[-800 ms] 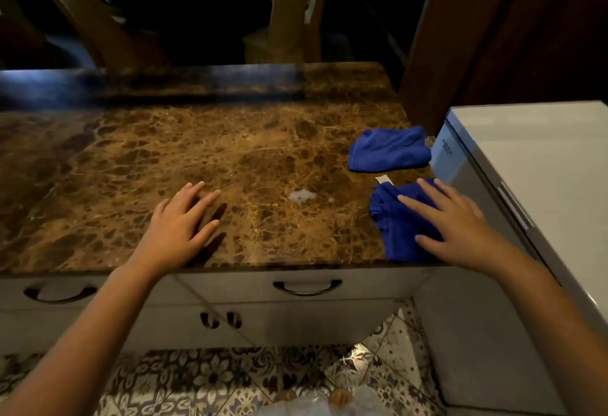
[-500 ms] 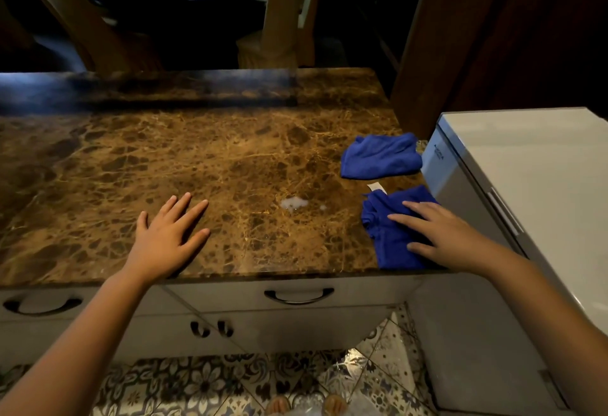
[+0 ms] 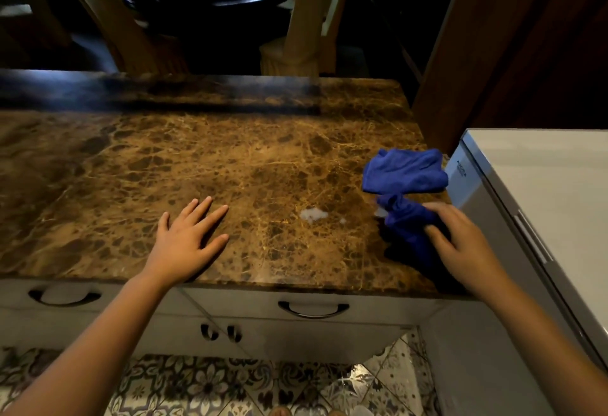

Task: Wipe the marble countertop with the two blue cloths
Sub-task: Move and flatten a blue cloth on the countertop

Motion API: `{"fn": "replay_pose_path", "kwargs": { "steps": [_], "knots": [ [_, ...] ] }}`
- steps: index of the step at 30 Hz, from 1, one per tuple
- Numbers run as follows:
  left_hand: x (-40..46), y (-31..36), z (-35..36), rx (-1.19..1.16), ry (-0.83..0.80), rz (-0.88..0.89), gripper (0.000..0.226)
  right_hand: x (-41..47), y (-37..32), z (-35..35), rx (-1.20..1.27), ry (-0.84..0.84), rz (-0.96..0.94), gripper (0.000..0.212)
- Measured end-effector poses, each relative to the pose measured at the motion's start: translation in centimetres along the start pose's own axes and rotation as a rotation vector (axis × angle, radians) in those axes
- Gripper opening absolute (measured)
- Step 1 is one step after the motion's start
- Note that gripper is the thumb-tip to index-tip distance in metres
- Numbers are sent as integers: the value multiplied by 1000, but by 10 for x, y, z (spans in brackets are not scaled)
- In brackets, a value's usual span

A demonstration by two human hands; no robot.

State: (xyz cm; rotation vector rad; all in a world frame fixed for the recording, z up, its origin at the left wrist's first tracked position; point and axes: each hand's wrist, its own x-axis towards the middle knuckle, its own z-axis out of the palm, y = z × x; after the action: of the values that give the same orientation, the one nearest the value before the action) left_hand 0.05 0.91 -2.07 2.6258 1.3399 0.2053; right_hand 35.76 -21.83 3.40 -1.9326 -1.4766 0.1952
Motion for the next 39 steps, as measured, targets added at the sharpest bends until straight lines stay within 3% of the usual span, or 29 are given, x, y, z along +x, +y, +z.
{"fn": "replay_pose_path", "kwargs": {
  "steps": [5, 10, 14, 20, 25, 27, 34, 39],
  "knots": [
    [-1, 2, -1, 5, 0, -9, 67, 64, -47, 27, 42, -24, -131, 26],
    [-1, 2, -2, 9, -2, -15, 66, 126, -59, 91, -307, -168, -98, 26],
    [-1, 1, -1, 1, 4, -9, 63, 150, -47, 123, -568, -414, -95, 52],
    [-1, 1, -1, 4, 15, 2, 67, 174, -43, 127, -491, -646, 30, 78],
    [-1, -1, 0, -13, 29, 12, 70, 183, -41, 120, -534, -433, -202, 66],
    [-1, -1, 0, -19, 26, 9, 67, 174, -32, 130, -497, -437, -290, 60],
    [1, -1, 2, 11, 26, 8, 61, 115, -47, 149, -408, -382, -257, 61],
    [1, -2, 3, 19, 44, 14, 62, 40, -83, 151, -310, -426, -428, 53]
  ]
}}
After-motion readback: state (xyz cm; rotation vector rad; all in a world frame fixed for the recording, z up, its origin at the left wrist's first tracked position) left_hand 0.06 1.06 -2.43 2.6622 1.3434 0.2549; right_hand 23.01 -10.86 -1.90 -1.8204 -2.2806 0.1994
